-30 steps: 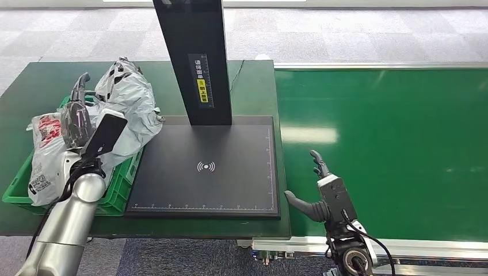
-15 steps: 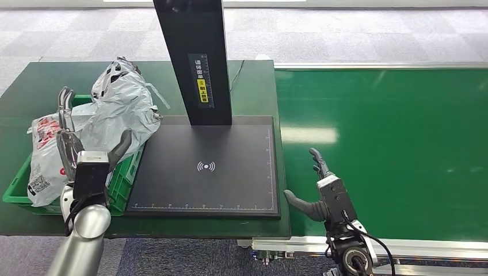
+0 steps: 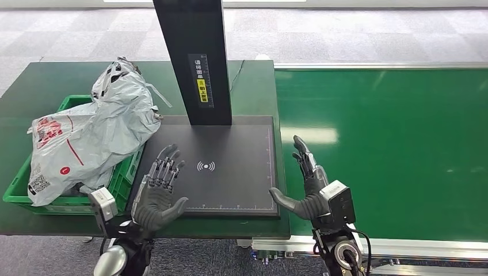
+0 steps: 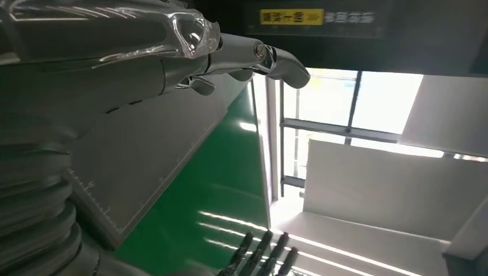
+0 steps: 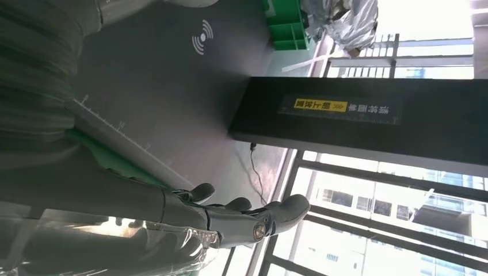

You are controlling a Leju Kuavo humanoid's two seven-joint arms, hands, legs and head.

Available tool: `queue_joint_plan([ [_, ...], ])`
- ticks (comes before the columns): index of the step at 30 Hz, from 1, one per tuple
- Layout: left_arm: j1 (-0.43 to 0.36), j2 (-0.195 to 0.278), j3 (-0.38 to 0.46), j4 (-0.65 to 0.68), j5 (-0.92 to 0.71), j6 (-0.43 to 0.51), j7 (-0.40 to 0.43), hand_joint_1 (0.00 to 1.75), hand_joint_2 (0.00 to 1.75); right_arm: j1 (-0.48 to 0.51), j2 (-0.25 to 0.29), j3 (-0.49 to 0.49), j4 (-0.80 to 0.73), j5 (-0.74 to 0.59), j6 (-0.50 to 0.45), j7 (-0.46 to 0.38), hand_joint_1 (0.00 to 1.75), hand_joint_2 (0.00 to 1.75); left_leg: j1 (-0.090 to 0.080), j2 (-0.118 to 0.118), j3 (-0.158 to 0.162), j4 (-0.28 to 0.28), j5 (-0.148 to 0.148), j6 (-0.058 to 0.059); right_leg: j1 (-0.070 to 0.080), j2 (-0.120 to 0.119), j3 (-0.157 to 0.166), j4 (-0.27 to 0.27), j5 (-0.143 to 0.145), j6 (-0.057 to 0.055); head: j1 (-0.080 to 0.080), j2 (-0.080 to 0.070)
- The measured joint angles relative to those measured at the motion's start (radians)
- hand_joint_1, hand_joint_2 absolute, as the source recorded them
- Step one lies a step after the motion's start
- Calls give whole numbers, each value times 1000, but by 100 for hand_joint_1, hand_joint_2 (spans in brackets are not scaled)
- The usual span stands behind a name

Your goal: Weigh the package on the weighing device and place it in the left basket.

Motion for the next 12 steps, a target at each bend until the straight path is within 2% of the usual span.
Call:
queue_joint_plan([
  [6,29,-56,-26,58,-47,112,6,0,175,-6,20,-3,24,-73,38,-6,0,175,0,0,0,0,0,0,0,0,0,0,0,0,0,0],
  [12,13,-72,-42,79,-46,100,-13,0,175,-23,19,-20,35,-125,41,-12,0,175,0,0,0,0,0,0,0,0,0,0,0,0,0,0],
])
